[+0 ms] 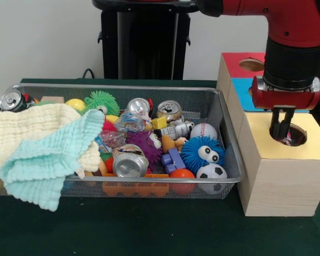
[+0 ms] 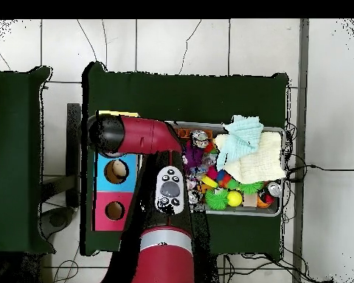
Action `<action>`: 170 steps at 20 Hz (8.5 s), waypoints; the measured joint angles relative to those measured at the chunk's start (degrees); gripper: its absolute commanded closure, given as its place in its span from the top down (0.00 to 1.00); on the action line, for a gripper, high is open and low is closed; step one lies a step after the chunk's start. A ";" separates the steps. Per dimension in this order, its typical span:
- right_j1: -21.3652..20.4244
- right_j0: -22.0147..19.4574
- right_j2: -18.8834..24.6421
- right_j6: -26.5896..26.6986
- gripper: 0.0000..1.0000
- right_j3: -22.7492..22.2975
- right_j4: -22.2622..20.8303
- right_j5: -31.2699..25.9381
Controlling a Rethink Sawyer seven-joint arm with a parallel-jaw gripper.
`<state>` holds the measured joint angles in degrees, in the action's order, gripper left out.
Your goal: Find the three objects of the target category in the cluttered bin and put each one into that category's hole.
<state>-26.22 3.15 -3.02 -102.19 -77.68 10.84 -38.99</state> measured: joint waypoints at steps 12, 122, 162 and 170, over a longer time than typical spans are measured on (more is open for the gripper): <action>2.42 0.32 1.13 0.00 0.00 -1.33 -0.04 7.74; -11.30 -22.43 14.46 0.01 1.00 -18.57 -23.09 7.99; -3.28 -20.36 15.62 0.01 1.00 -22.06 -25.99 24.14; -8.66 -28.24 17.62 0.01 1.00 -26.63 -25.99 16.91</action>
<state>-34.88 -25.10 14.59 -102.18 -104.30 -15.16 -22.08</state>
